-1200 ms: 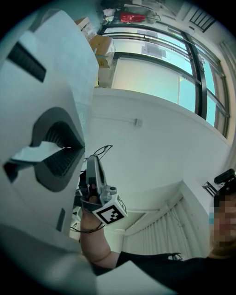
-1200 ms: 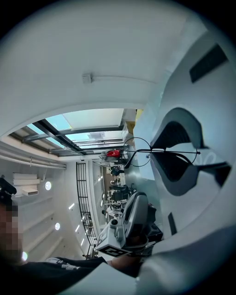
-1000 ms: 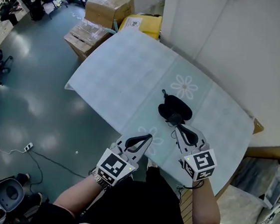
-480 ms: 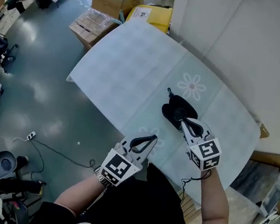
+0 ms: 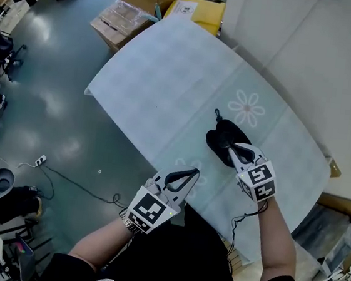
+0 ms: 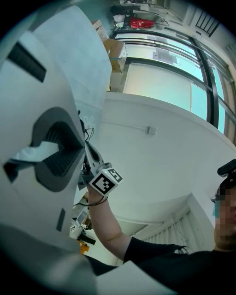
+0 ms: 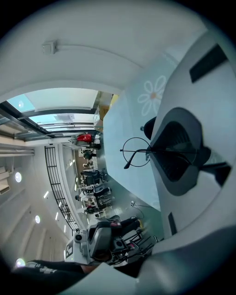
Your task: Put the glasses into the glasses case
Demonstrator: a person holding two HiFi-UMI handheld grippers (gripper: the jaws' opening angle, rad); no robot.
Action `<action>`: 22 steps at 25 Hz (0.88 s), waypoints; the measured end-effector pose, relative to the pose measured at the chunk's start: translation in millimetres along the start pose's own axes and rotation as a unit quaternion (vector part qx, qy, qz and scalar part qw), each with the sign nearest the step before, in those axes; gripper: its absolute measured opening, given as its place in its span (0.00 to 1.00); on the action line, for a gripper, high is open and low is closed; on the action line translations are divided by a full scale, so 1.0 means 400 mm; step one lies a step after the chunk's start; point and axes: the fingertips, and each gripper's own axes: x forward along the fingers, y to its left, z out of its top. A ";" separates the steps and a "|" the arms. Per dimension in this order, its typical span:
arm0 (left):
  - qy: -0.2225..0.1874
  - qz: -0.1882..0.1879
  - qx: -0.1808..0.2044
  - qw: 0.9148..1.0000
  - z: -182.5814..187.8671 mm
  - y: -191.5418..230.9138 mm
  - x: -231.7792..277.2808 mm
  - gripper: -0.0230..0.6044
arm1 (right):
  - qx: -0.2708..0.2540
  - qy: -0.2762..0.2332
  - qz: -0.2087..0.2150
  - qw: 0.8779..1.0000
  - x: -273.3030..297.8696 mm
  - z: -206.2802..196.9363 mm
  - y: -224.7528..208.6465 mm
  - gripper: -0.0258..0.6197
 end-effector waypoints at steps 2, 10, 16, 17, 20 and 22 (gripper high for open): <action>0.002 -0.001 -0.005 1.000 -0.007 0.001 0.003 0.08 | -0.005 0.021 0.007 1.000 0.023 -0.022 -0.008 0.11; 0.005 -0.005 -0.024 1.000 -0.038 -0.011 0.014 0.08 | -0.018 0.109 0.036 0.993 0.087 -0.116 -0.019 0.11; 0.007 0.002 -0.036 0.999 -0.051 0.010 0.012 0.08 | -0.012 0.155 0.052 0.986 0.126 -0.154 -0.022 0.11; 0.006 0.003 -0.038 0.999 -0.052 0.013 0.010 0.08 | -0.013 0.161 0.054 0.985 0.131 -0.157 -0.020 0.11; 0.004 0.008 -0.042 0.999 -0.054 0.020 0.003 0.08 | -0.015 0.179 0.057 0.982 0.145 -0.168 -0.017 0.11; 0.004 0.010 -0.044 0.999 -0.054 0.024 -0.001 0.08 | -0.014 0.190 0.058 0.980 0.153 -0.172 -0.018 0.11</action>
